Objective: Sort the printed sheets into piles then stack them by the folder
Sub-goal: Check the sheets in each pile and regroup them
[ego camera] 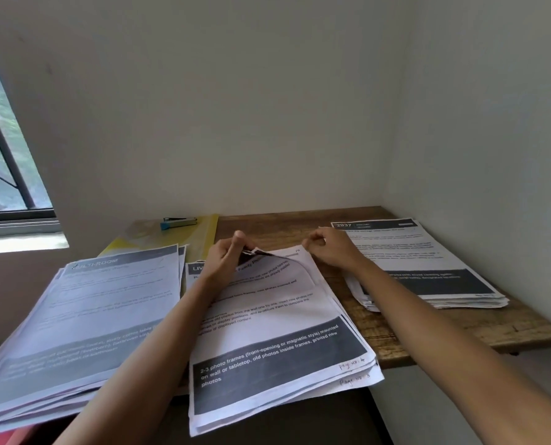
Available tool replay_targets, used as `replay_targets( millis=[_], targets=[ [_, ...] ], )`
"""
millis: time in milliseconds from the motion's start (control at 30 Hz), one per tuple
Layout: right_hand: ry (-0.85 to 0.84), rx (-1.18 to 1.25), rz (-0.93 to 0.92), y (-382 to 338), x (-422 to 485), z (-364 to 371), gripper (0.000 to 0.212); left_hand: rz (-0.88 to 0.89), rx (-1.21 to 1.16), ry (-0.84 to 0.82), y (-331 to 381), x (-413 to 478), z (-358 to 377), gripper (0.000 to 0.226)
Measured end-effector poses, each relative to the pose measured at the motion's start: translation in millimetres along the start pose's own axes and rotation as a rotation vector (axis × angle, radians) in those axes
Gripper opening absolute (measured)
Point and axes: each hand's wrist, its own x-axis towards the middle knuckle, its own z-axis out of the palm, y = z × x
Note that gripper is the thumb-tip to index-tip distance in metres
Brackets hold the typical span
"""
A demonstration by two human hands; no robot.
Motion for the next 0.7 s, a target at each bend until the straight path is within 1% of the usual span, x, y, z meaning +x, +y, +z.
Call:
replay_targets(
  millis=[67,100,167,267,333,433,567,633,700],
  targets=[
    [-0.064,-0.061,0.009,2.3,1.6,4.3,0.038,-0.044,-0.048,-0.016,-2.4,1.8,-0.4,0.094],
    [-0.079,-0.066,0.007,1.6,2.1,4.5,0.039,-0.063,-0.058,-0.022,-3.4,2.9,-0.9,0.090],
    [-0.081,-0.041,-0.005,-0.4,1.9,3.0,0.039,-0.083,-0.039,-0.025,-4.4,4.4,-1.6,0.072],
    [-0.057,0.019,-0.032,-0.1,-0.3,1.3,0.037,-0.068,0.079,-0.031,-5.1,5.4,-1.1,0.041],
    [-0.024,0.046,-0.032,1.5,0.0,0.9,0.037,-0.051,0.098,-0.047,-3.1,5.4,-0.9,0.032],
    [0.002,0.045,-0.027,2.8,2.3,0.6,0.037,-0.043,0.099,-0.057,-2.6,5.8,-0.5,0.029],
    [0.031,0.111,-0.018,1.0,0.9,0.7,0.033,-0.040,0.082,-0.055,-6.1,5.3,-0.6,0.035],
    [0.021,0.155,-0.004,-0.8,-0.9,0.0,0.027,-0.065,0.072,-0.053,-2.3,4.7,-0.8,0.040],
    [-0.030,0.160,0.020,-1.6,-1.5,-0.9,0.022,-0.096,0.079,-0.042,3.0,3.5,-0.4,0.044]
  ],
)
